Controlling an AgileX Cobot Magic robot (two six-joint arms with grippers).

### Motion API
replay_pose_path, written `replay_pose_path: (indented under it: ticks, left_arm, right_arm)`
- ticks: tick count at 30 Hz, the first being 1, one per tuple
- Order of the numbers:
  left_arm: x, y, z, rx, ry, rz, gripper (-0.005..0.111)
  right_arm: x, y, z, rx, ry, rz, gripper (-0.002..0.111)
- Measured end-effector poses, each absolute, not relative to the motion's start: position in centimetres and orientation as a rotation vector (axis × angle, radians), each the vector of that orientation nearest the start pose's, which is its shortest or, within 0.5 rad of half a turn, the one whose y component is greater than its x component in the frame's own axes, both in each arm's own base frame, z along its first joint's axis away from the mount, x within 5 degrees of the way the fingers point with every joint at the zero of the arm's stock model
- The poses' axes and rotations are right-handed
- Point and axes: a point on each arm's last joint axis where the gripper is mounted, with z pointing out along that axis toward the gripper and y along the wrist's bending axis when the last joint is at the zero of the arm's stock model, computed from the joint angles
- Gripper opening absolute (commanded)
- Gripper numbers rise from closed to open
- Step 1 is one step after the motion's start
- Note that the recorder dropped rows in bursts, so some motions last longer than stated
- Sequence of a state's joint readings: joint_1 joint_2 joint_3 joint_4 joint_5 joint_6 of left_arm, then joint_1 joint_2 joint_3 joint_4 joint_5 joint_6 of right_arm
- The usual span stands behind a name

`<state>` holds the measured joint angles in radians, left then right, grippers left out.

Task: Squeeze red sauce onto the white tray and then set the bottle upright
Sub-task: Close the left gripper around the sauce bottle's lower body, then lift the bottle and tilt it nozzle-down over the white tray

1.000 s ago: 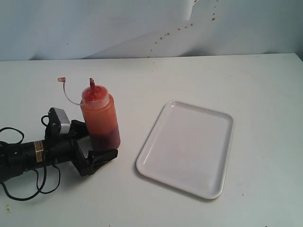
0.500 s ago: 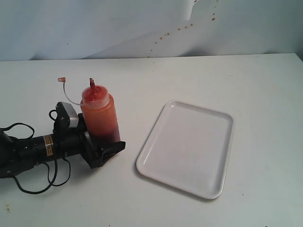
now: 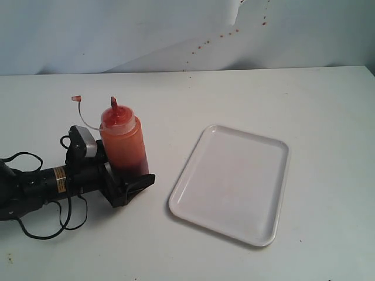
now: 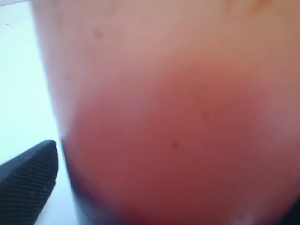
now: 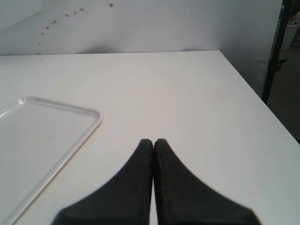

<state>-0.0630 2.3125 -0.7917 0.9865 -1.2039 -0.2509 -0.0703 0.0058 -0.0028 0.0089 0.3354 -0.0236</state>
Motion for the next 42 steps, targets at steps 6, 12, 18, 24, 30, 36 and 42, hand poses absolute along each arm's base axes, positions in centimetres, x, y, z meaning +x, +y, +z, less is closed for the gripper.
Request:
replay_pose_path:
  ticks: [6, 12, 18, 24, 30, 36, 42]
  left_arm:
    - [32.1, -9.1, 3.4, 0.824, 1.752, -0.781, 0.097]
    - [32.1, -9.1, 3.4, 0.826, 1.749, -0.783, 0.047]
    - [32.1, -9.1, 3.4, 0.825, 1.747, -0.785, 0.001]
    - [32.1, -9.1, 3.4, 0.828, 1.745, -0.782, 0.0]
    - [32.1, -9.1, 3.4, 0.841, 1.739, -0.769, 0.0]
    - [32.3, -9.2, 4.9, 0.914, 1.701, -0.728, 0.0]
    - [32.8, -9.3, 8.1, 0.955, 1.605, -0.678, 0.0]
  right_arm:
    - [5.4, -0.4, 18.4, 0.048, 1.822, -0.058, 0.0]
    - [5.4, -0.4, 18.4, 0.048, 1.822, -0.058, 0.0]
    - [5.4, -0.4, 18.4, 0.048, 1.822, -0.058, 0.0]
    - [5.4, -0.4, 18.4, 0.048, 1.822, -0.058, 0.0]
    - [5.4, -0.4, 18.4, 0.048, 1.822, -0.058, 0.0]
    - [5.4, -0.4, 18.4, 0.048, 1.822, -0.058, 0.0]
    - [5.4, -0.4, 18.4, 0.048, 1.822, -0.058, 0.0]
